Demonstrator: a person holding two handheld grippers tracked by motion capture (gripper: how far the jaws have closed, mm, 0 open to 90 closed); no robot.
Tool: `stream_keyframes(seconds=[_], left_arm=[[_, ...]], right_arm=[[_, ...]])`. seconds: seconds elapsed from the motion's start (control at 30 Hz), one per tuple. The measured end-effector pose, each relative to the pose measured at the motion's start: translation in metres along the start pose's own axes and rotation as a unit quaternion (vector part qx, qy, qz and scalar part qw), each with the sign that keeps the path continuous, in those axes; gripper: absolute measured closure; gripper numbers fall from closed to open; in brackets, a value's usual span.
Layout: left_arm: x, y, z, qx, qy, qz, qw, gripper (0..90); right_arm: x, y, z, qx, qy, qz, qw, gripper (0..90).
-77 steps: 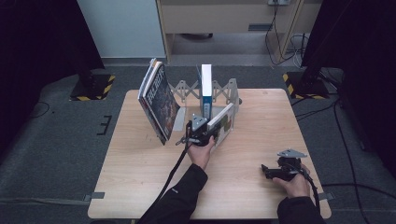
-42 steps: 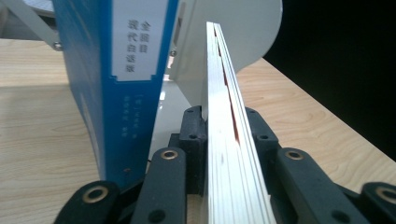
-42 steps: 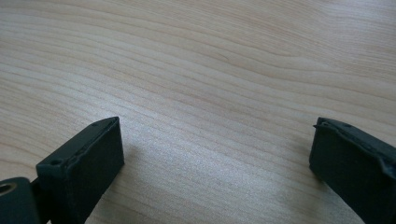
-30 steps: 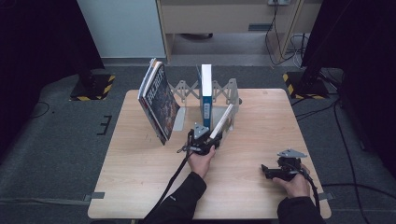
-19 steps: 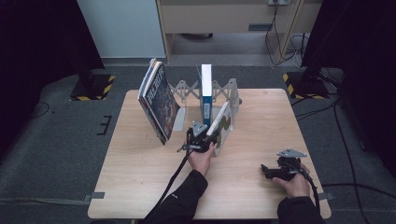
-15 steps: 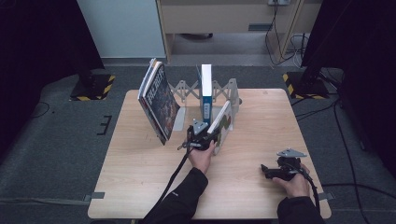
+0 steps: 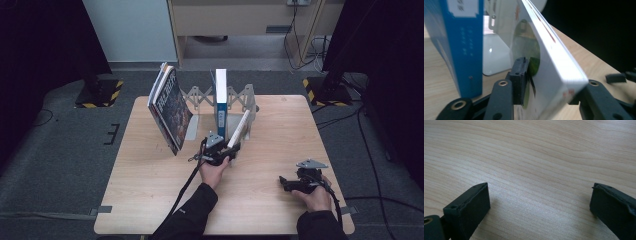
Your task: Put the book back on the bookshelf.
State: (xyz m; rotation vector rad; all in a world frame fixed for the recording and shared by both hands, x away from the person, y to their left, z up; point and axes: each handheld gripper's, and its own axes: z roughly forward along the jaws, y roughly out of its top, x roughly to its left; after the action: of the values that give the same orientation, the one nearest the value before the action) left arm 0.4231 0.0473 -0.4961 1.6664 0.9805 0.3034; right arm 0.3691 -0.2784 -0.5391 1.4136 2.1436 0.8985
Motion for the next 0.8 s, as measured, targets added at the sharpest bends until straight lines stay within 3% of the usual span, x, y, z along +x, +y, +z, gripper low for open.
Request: stream_keyframes(seconds=[0.17, 0.4, 0.57, 0.7, 0.8], left_arm=[[-0.001, -0.006, -0.011, 0.011, -0.014, 0.027, 0.9995, 58.4], [0.003, -0.007, -0.017, 0.014, -0.009, 0.014, 0.9998, 63.5], [0.002, -0.005, -0.011, 0.005, 0.004, -0.004, 1.0, 65.5], [0.0, -0.003, -0.004, 0.002, 0.004, 0.0, 1.0, 64.9], [0.0, -0.001, 0.001, -0.002, -0.006, -0.007, 1.0, 63.5]], right_arm=[[0.0, 0.0, 0.0, 0.0, 0.001, -0.001, 1.0, 3.2], [0.0, 0.0, 0.0, 0.0, 0.0, -0.001, 1.0, 3.2], [0.0, 0.0, 0.0, 0.0, 0.001, 0.0, 1.0, 3.2], [0.0, 0.0, 0.0, 0.0, 0.001, -0.001, 1.0, 3.2], [0.0, 0.0, 0.0, 0.0, 0.001, -0.003, 1.0, 3.2]])
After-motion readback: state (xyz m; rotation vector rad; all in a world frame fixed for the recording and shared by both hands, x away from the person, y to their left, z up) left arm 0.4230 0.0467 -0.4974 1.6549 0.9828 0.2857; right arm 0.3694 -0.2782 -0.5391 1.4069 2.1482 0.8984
